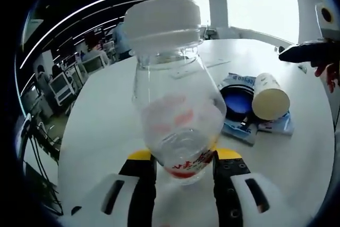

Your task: Arrange the tabletop items into an orderly group along one side of the table until the central work area is clear of visible clutter.

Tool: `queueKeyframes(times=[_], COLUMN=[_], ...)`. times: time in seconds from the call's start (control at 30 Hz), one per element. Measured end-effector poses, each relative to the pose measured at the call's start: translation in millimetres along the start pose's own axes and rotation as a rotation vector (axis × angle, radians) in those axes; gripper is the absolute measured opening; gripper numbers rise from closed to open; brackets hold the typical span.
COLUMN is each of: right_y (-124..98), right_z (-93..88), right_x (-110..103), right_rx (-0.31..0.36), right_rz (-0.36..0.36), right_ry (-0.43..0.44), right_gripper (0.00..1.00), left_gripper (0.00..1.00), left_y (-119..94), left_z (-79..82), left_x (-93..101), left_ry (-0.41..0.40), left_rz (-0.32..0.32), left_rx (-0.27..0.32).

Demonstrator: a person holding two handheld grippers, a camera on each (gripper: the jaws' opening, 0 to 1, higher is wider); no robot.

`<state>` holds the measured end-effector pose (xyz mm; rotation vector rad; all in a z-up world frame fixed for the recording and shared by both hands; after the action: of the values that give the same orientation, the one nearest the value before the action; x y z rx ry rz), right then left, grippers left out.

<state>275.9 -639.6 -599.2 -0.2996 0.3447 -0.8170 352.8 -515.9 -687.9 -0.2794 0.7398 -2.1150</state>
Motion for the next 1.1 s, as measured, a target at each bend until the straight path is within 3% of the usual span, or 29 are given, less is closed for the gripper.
queueKeyframes(times=[0.4, 1.1], right_y=[-16, -22], right_z=[-19.6, -27.7], right_x=[8, 9], right_rx=[-0.027, -0.035], right_rz=[-0.008, -0.006], right_ry=[0.002, 0.004], right_gripper=[0.71, 0.77], left_gripper=[0.39, 0.40], left_y=[-4, 1], left_z=[-1.0, 2.3], left_x=[-13.3, -24.9], left_ry=[0.016, 0.033], left_rz=[-0.016, -0.039], left_rx=[-0.009, -0.001])
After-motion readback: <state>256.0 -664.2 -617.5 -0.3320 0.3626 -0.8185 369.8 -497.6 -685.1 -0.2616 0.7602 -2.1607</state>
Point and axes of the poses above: the point that each gripper's makers call its tool centre point, and the gripper's own axes: y roughly forward along the fingers, x roughly to its right, z roughly out of its top, the point moved 1 cm from there along -y, roughly backward along the fingers, and after that the axes turned 1 degree about -y, right-handed, at the moved point
